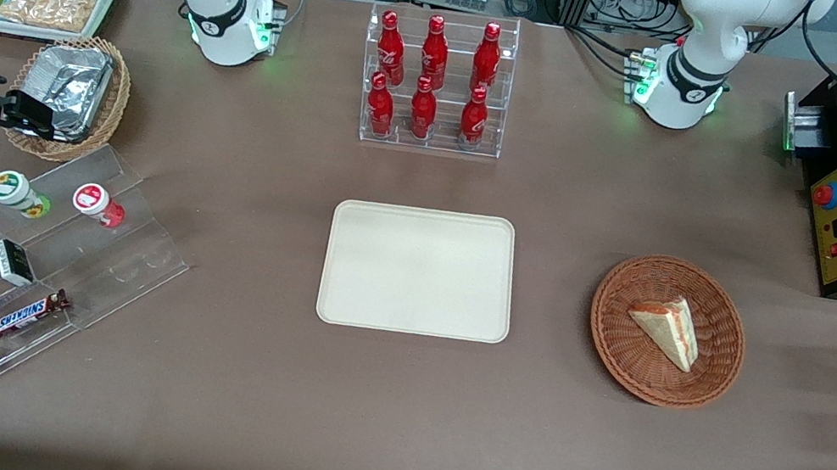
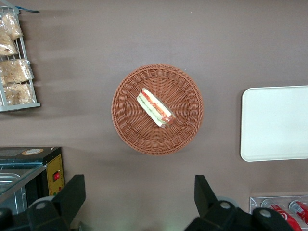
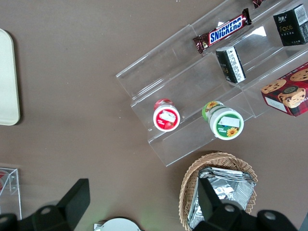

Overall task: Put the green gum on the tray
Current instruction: 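Move the right gripper down toward the green-labelled gum tub on the rack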

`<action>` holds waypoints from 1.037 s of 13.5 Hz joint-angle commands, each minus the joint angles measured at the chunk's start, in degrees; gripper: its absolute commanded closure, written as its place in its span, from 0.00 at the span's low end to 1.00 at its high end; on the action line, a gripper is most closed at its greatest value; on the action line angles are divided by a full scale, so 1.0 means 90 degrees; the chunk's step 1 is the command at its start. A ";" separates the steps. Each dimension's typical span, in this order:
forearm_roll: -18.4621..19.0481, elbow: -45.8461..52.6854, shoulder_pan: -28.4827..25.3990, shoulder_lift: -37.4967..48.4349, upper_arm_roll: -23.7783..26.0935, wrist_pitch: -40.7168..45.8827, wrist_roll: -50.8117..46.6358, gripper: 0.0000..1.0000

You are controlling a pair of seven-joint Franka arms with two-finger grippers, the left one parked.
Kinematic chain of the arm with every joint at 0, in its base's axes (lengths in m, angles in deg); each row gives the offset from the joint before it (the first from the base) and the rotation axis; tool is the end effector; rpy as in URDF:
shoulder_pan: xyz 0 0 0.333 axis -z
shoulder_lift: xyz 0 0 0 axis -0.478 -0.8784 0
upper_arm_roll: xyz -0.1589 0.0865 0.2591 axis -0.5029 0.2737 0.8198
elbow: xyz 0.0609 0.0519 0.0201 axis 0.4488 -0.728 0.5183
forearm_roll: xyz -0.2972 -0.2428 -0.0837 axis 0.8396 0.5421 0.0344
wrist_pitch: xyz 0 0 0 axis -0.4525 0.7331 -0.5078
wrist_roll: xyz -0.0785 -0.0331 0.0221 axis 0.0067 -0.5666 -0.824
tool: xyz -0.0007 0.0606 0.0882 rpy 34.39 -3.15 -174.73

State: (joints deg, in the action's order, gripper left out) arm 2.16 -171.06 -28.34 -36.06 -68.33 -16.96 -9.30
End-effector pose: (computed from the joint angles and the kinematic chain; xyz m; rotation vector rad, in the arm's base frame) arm 0.5489 -0.0406 0.5675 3.0940 0.2133 -0.2446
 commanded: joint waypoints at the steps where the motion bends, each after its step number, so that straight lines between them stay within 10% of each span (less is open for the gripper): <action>1: 0.0102 0.0206 -0.0014 -0.0080 -0.0034 0.0126 0.0022 0.00; 8: -0.0113 -0.0057 0.0045 -0.0099 -0.0063 -0.0157 0.0071 0.00; 14: -0.0104 -0.0740 0.0601 -0.0089 -0.0083 -0.1055 0.2353 0.00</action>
State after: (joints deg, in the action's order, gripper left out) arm 2.05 -175.33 -24.22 -37.55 -69.04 -23.36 6.40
